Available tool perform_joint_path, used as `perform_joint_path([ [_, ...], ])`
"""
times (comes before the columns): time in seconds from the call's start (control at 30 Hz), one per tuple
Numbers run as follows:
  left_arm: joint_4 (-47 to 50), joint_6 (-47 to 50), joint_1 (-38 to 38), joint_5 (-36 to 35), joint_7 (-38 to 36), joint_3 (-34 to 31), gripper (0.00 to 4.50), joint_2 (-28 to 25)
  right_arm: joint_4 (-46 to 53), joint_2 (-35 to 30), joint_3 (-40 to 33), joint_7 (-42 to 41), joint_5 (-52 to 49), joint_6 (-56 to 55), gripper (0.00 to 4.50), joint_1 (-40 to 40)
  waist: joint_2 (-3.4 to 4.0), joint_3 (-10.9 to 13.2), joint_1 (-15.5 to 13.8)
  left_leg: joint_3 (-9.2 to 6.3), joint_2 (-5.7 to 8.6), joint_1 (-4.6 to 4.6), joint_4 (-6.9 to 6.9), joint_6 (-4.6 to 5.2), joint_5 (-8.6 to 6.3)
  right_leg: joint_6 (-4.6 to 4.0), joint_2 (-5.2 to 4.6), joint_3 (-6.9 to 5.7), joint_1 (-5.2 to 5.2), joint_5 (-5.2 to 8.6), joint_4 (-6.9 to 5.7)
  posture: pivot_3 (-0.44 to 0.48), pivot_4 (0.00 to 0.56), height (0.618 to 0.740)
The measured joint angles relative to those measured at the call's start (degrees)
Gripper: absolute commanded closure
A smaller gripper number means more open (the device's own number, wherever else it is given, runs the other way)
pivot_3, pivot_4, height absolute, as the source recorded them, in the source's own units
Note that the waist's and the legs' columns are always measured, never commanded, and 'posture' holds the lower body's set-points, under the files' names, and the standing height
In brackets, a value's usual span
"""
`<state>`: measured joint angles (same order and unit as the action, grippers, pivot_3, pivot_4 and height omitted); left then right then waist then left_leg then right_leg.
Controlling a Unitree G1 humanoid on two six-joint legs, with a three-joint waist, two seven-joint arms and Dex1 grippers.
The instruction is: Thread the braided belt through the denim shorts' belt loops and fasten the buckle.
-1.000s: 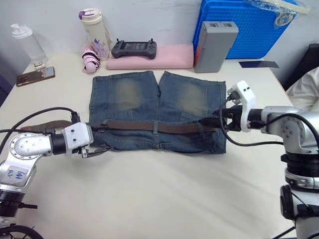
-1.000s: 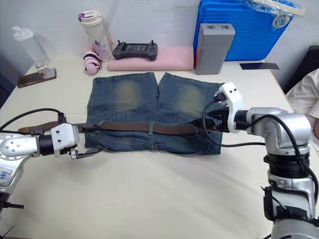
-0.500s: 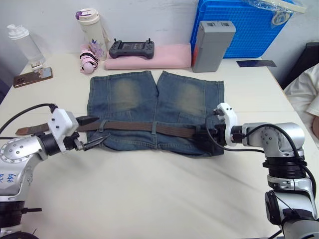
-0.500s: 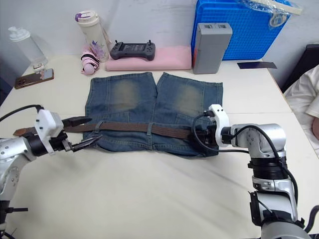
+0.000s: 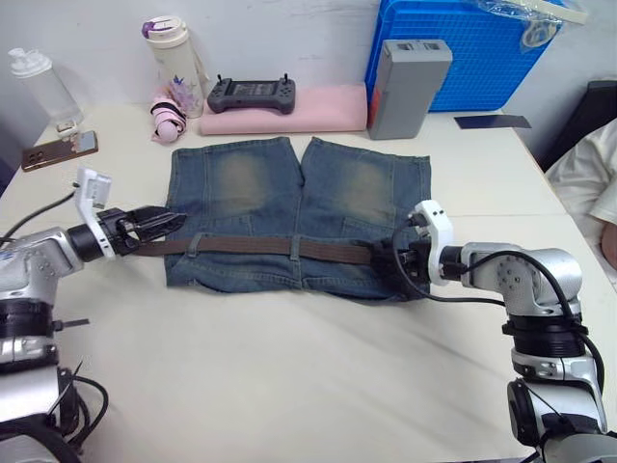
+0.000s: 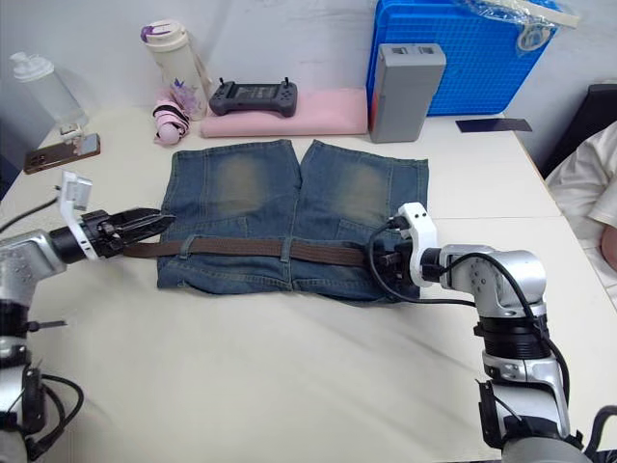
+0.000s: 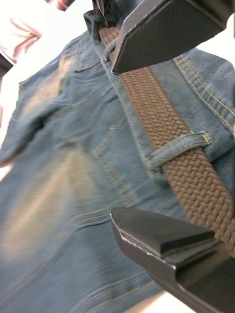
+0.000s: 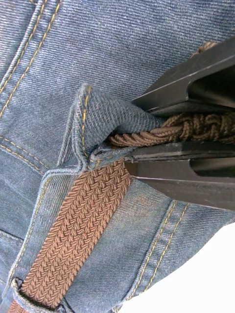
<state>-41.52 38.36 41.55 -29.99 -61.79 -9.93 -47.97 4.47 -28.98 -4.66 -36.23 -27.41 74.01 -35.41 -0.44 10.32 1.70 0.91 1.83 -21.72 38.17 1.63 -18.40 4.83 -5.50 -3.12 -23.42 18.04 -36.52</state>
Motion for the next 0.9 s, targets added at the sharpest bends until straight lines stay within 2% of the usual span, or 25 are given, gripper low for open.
perform_joint_path([
  [0.27,-11.95,-5.5,5.31,6.63,-0.5,2.17,0.0,4.68,1.99,0.49,-0.09,1.84,-0.21,-0.15,4.27,0.5,-0.02,-0.01,0.0,0.13,0.0,-0.46,0.32,-0.01,0.07,0.0,-0.02,0.06,-0.45,0.0,-0.23,0.0,0.15,0.725],
  [0.37,-14.96,-7.68,6.69,8.49,-0.29,2.16,0.82,5.31,2.53,0.61,-0.18,2.61,-0.56,0.1,4.27,0.69,-0.02,-0.01,0.0,0.15,0.0,-0.46,0.35,-0.01,0.07,0.0,-0.03,0.08,-0.48,0.0,-0.31,0.0,0.15,0.725],
  [0.63,-17.29,-13.1,6.96,12.89,-3.15,2.9,4.15,5.26,2.69,0.71,-0.23,3.82,-1.11,0.09,4.27,0.78,-0.02,-0.01,-0.06,0.17,0.0,-0.48,0.37,-0.01,0.07,0.0,-0.05,0.11,-0.51,0.0,-0.34,0.0,0.15,0.725],
  [0.9,-17.54,-19.39,7.67,16.21,-3.65,3.59,4.18,5.43,1.72,1.46,-0.23,5.23,-0.85,-1.22,4.27,0.13,-0.03,-0.01,-0.05,0.19,0.0,-0.51,0.49,-0.01,0.07,0.0,-0.05,0.13,-0.51,0.0,-0.39,0.0,0.15,0.725],
])
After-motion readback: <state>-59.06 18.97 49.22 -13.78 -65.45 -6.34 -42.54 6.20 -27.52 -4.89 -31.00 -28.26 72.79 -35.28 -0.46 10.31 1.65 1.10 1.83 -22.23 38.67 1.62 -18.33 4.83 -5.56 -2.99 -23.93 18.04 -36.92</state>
